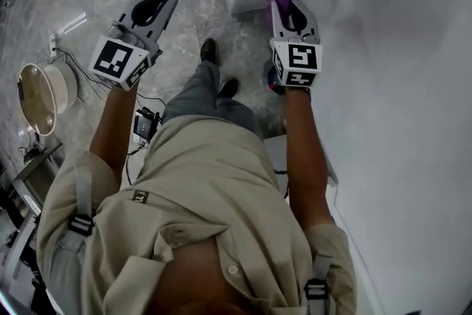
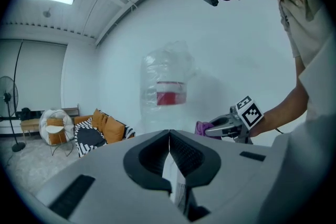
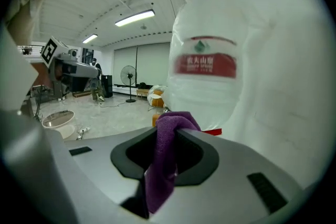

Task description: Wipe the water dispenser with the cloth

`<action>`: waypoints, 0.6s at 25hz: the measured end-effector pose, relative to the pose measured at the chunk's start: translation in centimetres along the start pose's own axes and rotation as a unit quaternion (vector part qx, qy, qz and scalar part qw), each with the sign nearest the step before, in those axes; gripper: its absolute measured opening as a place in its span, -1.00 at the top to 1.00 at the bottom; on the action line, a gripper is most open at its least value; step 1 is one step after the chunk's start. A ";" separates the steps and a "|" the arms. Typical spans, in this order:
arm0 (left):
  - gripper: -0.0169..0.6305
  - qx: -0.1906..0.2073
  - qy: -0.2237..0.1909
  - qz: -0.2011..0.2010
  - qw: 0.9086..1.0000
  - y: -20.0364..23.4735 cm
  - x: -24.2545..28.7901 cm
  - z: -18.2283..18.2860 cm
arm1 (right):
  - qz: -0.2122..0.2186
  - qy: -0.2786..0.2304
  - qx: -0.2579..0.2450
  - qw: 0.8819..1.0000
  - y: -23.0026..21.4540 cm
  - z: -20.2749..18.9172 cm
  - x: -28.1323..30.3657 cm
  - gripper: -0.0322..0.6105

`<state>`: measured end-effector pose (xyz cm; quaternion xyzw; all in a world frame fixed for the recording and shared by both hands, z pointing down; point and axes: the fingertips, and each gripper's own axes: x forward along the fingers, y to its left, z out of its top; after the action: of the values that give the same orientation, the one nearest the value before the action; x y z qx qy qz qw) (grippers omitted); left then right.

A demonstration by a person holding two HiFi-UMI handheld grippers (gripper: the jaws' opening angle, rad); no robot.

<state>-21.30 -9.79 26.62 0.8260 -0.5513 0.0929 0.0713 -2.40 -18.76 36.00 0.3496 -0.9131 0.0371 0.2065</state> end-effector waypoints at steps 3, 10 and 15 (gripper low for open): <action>0.89 0.015 -0.003 -0.013 1.000 -0.3 -1.8 1.4 | -0.003 -0.009 0.001 1.000 0.8 2.5 -3.6 0.61; 0.89 0.045 -0.014 0.008 0.999 -0.5 -8.7 4.2 | 0.051 -0.066 -0.007 0.996 5.4 10.8 -11.1 0.66; 0.89 0.029 -0.005 0.034 0.999 -0.9 -12.6 4.4 | 0.078 -0.090 -0.006 0.993 8.0 14.1 -15.9 0.66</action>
<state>-24.84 0.87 19.42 0.8088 -0.5767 0.1073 0.0411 -1.92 -5.77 17.32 0.2780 -0.9526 0.0159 0.1223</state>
